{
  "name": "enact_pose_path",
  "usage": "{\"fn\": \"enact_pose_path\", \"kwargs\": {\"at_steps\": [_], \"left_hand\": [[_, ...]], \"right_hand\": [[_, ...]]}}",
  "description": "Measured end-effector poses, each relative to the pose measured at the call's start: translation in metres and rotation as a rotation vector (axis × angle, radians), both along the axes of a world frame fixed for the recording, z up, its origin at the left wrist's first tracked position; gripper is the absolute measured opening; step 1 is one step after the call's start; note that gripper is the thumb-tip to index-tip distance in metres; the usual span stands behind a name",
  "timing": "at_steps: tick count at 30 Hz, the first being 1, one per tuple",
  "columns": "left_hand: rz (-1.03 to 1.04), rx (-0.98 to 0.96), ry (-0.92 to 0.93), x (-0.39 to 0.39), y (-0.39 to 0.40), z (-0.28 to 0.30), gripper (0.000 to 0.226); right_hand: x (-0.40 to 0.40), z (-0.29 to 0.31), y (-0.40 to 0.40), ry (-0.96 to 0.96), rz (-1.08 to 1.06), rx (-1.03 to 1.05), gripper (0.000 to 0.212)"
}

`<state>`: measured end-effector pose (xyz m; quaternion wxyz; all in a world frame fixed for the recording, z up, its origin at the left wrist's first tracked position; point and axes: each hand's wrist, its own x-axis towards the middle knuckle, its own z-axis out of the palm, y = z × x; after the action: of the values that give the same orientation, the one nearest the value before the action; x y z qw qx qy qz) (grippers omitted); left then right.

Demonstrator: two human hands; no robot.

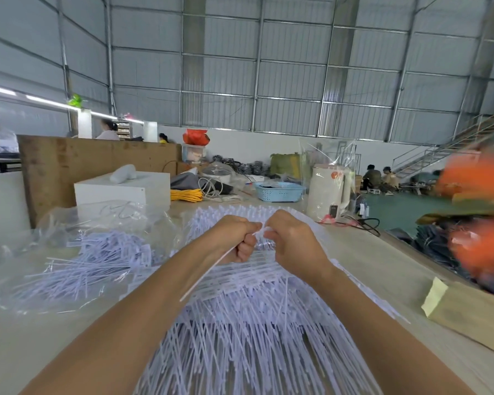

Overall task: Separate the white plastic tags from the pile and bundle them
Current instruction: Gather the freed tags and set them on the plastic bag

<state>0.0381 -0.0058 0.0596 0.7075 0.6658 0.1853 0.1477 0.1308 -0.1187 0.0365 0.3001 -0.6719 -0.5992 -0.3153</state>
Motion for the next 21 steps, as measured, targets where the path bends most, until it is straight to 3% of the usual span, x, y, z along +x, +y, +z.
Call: {"fn": "enact_pose_path", "kwargs": {"at_steps": [3, 4, 5, 6, 8, 10, 13, 15, 17, 21], "left_hand": [[-0.084, -0.015, 0.04, -0.007, -0.001, 0.004, 0.021], [-0.12, -0.011, 0.034, -0.009, -0.001, 0.006, 0.022], [-0.157, -0.011, 0.017, -0.013, -0.001, 0.007, 0.022], [-0.181, -0.005, -0.007, -0.016, -0.002, 0.008, 0.022], [-0.128, 0.079, -0.055, -0.019, 0.001, 0.009, 0.023], [0.03, 0.227, -0.078, -0.016, 0.006, 0.008, 0.024], [0.149, 0.308, -0.123, -0.008, 0.009, 0.005, 0.024], [0.173, 0.32, -0.154, -0.002, 0.003, 0.002, 0.018], [0.183, 0.302, -0.179, 0.001, -0.006, 0.0, 0.015], [0.121, 0.271, -0.211, -0.002, -0.011, -0.002, 0.012]], "right_hand": [[0.003, 0.001, 0.0, -0.032, -0.03, 0.03, 0.016], [0.007, 0.002, 0.0, 0.047, -0.079, 0.075, 0.018], [0.013, 0.006, -0.003, 0.28, -0.136, 0.132, 0.019], [0.022, 0.013, -0.009, 0.635, -0.139, 0.243, 0.018], [0.043, 0.029, -0.023, 1.259, 0.011, 0.506, 0.011], [0.057, 0.044, -0.038, 1.512, 0.233, 0.64, 0.015], [0.044, 0.059, -0.041, 1.565, 0.495, 0.463, 0.009], [0.023, 0.056, -0.031, 1.463, 0.405, 0.172, 0.008], [0.006, 0.047, -0.017, 1.301, 0.256, 0.006, 0.008], [-0.011, 0.033, 0.003, 1.19, 0.242, 0.061, 0.011]]}}
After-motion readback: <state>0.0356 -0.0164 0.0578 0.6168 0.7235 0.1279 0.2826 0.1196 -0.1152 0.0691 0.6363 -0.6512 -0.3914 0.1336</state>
